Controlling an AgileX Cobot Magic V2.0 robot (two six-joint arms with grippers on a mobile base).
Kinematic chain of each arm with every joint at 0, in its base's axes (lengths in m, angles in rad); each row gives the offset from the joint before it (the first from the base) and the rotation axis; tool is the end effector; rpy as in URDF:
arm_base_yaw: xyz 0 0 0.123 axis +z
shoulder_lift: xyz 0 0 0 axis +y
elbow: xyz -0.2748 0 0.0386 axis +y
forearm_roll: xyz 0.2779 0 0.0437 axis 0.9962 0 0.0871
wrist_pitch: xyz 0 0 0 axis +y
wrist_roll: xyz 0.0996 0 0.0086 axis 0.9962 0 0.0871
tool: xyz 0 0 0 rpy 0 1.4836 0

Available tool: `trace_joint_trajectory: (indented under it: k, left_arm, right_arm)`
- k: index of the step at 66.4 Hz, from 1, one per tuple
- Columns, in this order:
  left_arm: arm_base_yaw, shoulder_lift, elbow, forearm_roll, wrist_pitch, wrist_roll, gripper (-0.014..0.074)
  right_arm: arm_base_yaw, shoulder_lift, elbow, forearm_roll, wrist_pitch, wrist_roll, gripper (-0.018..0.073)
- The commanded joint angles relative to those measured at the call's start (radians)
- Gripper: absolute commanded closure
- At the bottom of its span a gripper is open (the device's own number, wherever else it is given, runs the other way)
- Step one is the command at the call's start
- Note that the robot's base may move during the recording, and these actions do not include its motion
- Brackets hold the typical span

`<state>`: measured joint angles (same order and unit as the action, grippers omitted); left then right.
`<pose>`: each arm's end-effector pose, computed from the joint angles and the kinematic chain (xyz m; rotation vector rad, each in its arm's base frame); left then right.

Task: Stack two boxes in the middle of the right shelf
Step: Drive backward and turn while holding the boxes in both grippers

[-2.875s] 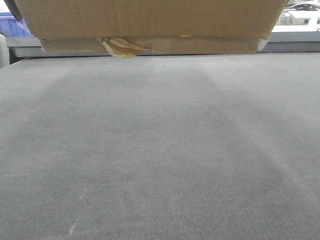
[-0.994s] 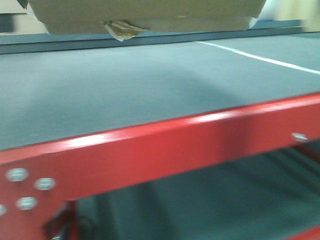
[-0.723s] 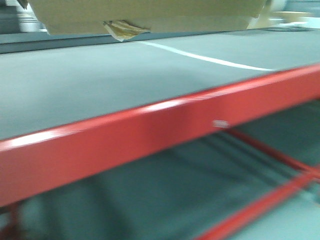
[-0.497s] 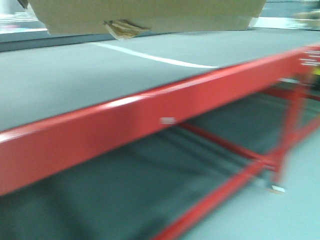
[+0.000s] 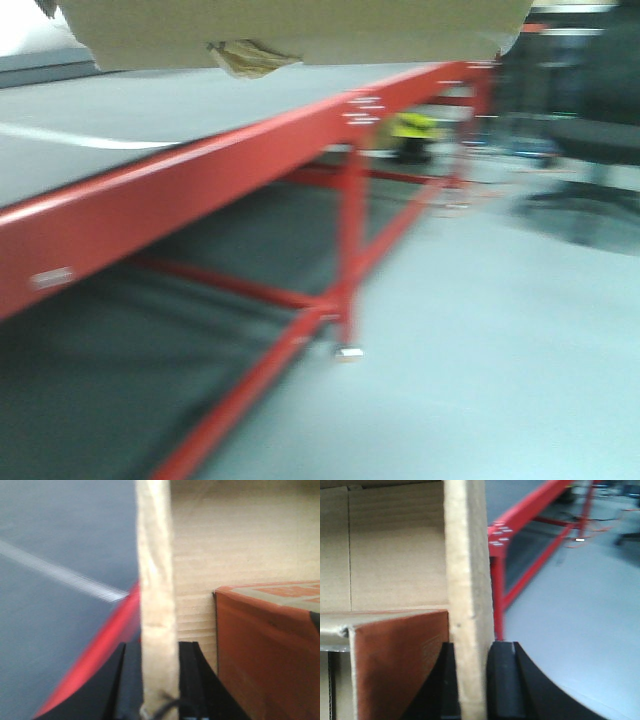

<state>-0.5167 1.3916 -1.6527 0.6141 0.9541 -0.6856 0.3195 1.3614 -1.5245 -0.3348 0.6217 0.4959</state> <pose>0.3043 -0.1188 0.4712 -0.0737 2.0132 -0.0075 0.3289 0.0886 0.4548 0.0349 1.9126 0.1804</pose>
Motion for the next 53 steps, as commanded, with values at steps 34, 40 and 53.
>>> trace_joint_trajectory:
  k: [34,40,53]
  left_arm:
    - [0.007,-0.014,-0.011,0.029,-0.001,-0.005,0.0707]
    - [0.007,-0.014,-0.011,0.029,-0.001,-0.005,0.0707]
    - [0.007,-0.014,-0.011,0.029,-0.001,-0.005,0.0707]
  right_arm:
    - [-0.011,-0.016,-0.011,-0.032,-0.078,0.007,0.0721]
    - [-0.011,-0.016,-0.011,-0.032,-0.078,0.007,0.0721]
    - [-0.011,-0.016,-0.011,-0.032,-0.078,0.007,0.0721]
